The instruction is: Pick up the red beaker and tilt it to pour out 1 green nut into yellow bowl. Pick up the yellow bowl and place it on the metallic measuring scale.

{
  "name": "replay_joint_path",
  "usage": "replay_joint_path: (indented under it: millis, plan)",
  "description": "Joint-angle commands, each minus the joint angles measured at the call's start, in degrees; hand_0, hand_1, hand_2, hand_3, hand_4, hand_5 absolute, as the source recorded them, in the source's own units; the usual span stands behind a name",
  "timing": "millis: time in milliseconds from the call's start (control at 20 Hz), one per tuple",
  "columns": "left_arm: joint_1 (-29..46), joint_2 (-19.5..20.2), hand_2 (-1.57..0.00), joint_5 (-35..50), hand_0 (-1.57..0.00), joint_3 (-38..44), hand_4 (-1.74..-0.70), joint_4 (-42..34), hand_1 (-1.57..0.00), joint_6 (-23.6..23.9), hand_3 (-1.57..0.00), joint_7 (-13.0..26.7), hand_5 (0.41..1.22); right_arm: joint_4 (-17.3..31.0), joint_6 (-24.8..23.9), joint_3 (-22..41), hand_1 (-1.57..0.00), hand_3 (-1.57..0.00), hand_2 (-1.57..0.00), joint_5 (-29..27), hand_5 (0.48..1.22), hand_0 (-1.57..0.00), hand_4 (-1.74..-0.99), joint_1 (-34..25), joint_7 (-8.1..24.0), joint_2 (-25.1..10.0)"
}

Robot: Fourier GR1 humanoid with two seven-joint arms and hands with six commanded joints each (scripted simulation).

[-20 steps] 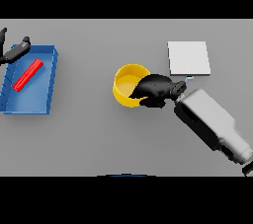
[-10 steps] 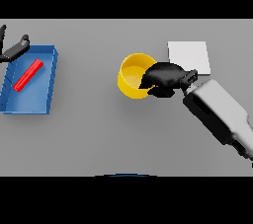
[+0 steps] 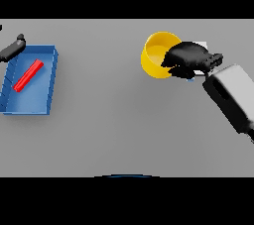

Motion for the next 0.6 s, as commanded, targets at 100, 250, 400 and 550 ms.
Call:
replay_joint_path:
  millis: [100,250,400,550]
  plan:
    - [-0.5,-0.1,0.00,-0.2,0.00,0.1,-0.80,1.1,0.00,-0.5,0.00,-0.2,0.754,5.2,-2.2,-0.5,-1.57,-1.34,-1.57,1.0,1.221,-1.56,-1.724,-2.1,-0.6,-0.8]
    - [-0.7,-0.6,0.00,-0.1,0.00,0.1,-0.80,1.4,0.00,-0.6,0.00,-0.3,0.753,7.9,-3.1,-0.4,-1.57,-1.27,-1.57,0.9,1.221,-1.56,-1.723,-3.3,-1.5,-0.7]
    - [0.3,0.2,0.00,0.6,0.00,0.3,-0.82,-0.6,0.00,0.4,0.00,1.3,0.759,14.6,-5.8,-1.3,-1.50,-1.42,-1.55,1.9,1.221,-1.56,-1.727,-4.2,-1.1,-1.3]
    - [0.5,0.7,0.00,0.9,0.00,0.6,-0.83,-1.6,0.00,0.8,0.00,1.9,0.767,19.6,-7.7,-1.7,-1.42,-1.49,-1.50,1.8,1.221,-1.53,-1.729,-4.6,-1.9,-0.9]
